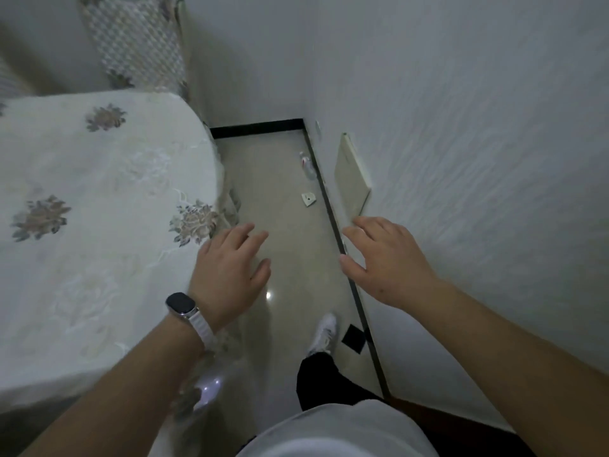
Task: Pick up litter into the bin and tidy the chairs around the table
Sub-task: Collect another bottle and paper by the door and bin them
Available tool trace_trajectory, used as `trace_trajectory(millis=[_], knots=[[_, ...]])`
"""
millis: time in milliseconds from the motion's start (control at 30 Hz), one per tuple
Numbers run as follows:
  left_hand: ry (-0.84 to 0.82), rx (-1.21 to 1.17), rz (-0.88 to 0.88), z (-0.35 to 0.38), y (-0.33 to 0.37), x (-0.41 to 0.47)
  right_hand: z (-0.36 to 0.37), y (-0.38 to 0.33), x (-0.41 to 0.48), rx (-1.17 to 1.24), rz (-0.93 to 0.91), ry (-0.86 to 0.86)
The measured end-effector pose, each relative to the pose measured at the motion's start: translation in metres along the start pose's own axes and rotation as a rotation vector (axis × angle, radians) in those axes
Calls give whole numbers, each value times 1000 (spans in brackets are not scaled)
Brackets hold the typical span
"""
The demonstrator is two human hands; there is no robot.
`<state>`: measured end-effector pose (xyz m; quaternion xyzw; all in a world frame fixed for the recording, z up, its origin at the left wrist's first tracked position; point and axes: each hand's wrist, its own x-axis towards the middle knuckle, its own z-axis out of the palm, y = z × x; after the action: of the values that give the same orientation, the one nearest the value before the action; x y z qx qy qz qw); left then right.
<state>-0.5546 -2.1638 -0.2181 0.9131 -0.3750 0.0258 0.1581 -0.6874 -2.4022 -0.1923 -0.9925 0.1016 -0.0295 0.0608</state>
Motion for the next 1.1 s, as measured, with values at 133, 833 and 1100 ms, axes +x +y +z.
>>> trace_trajectory(millis=[133,833,1100], knots=[[-77,40,-37,10,-8,81,10,40,84,44,4,-30],[-90,45,11,57,-58,396,21,163,350,76,52,28],[-154,34,157,105,-137,564,57,191,494,40,193,-40]])
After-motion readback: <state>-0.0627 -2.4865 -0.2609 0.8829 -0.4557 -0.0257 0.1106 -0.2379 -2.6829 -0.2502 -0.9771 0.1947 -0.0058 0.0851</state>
